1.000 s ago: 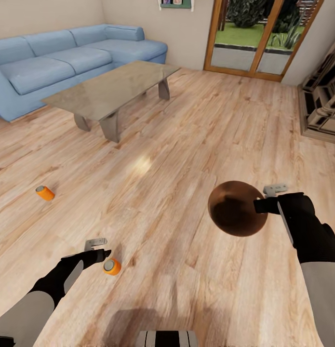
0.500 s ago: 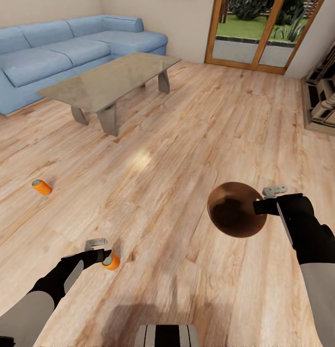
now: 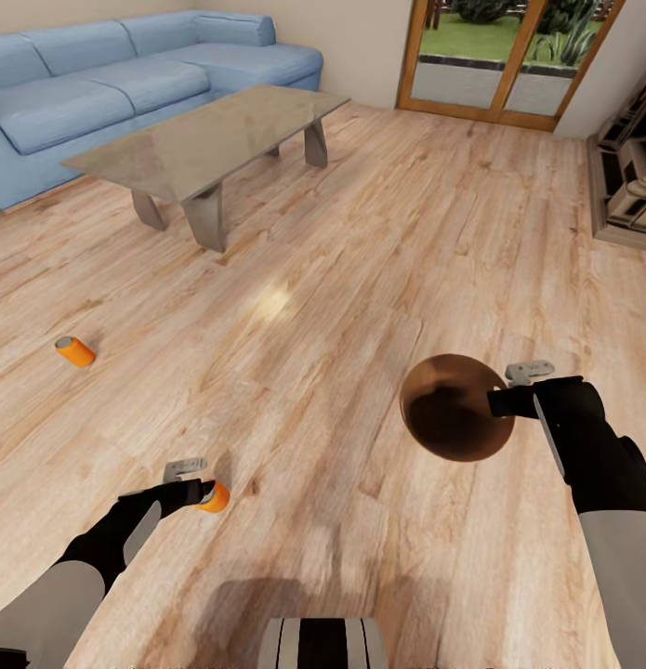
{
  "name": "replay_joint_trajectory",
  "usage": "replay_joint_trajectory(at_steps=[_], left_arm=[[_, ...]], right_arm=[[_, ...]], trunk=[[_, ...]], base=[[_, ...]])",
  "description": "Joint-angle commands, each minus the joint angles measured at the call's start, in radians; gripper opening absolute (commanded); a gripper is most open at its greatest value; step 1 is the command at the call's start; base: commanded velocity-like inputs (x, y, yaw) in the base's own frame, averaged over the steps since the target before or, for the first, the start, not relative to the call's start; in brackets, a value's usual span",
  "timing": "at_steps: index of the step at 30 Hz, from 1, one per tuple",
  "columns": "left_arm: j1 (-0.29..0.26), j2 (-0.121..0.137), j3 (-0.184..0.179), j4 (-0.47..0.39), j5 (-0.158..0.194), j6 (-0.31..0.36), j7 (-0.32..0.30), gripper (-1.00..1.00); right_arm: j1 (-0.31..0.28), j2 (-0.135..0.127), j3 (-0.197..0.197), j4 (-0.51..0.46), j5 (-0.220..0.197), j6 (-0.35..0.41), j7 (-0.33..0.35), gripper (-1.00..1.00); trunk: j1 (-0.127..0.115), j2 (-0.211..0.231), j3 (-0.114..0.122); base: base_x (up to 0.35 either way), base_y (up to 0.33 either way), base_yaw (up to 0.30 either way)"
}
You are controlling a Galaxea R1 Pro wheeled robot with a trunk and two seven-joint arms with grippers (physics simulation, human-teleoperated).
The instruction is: Put the three can of soda from the living room inside the tash can in the kitchen.
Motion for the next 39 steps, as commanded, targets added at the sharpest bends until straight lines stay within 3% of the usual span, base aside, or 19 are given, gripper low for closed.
replay_joint_trajectory(at_steps=[1,20,34,39], left_arm=[[0.001,0.000,0.000,-0.008,0.000,0.000,0.000,1.00],[0.003,0.000,0.000,-0.043,0.000,0.000,0.001,1.00],[0.003,0.000,0.000,-0.044,0.000,0.001,0.000,1.00],[0.003,0.000,0.000,-0.044,0.000,0.000,0.001,1.00]], right_arm=[[0.000,0.001,0.000,0.000,-0.010,0.001,0.006,-1.00],[0.000,0.001,0.002,-0.002,-0.008,0.001,0.006,-1.00],[0.000,0.001,0.004,-0.002,-0.008,0.001,0.006,-1.00],[0.000,0.001,0.004,-0.001,-0.009,0.001,0.006,-1.00]], trunk=[[0.000,0.000,-0.001],[0.000,0.000,-0.030],[0.054,-0.098,-0.096],[0.054,-0.098,-0.102]], base=[[0.008,0.000,0.000],[0.075,-0.019,0.000],[0.000,0.000,0.000],[0.000,0.000,0.000]])
